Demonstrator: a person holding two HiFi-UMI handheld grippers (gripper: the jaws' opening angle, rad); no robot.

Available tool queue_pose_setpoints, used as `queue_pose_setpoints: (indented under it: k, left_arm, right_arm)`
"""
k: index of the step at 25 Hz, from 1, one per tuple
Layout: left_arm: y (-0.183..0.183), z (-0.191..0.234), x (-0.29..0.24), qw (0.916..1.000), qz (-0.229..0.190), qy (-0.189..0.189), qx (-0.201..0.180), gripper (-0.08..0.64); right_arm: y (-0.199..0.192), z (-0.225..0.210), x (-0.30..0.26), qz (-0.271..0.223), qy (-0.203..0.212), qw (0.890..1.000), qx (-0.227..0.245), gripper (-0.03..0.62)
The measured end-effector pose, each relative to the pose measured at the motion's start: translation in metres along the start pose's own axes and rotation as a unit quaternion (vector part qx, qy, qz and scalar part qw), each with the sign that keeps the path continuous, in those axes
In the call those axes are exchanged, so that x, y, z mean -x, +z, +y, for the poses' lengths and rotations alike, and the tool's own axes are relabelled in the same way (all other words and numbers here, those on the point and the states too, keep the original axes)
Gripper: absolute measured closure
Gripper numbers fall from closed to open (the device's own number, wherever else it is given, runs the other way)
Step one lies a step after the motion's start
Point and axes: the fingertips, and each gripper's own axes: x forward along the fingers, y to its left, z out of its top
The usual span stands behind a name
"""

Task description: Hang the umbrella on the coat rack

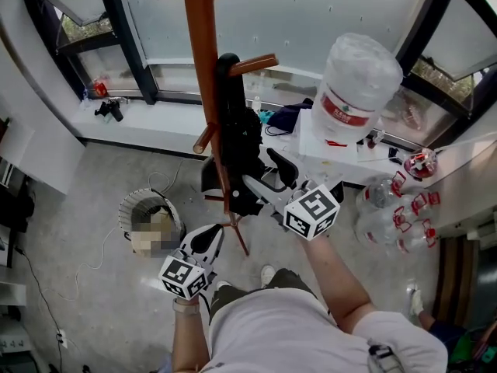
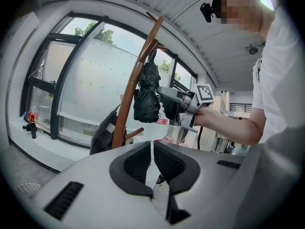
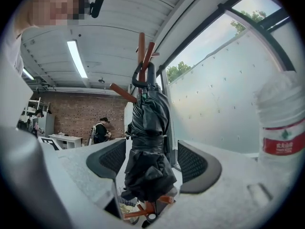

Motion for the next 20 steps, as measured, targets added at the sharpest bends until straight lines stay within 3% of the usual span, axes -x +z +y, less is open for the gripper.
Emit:
queue_pose_setpoints:
  k: [11,20]
  left_arm:
    - [0.014,-0.012,-0.027,0.9991,0.004,-0.04,-0.013,0.558]
    - [0.023,-0.025,-0.054,0.9967,0.004,-0.068,-0.043,0.558]
  right_arm:
    - [-0.015,-0.011,0.047,0.003,-0.024,0.999,-0.032,0.275]
    - [-0.033,-0.006,0.087,0.008,-0.052,0.999,-0.012,0.352]
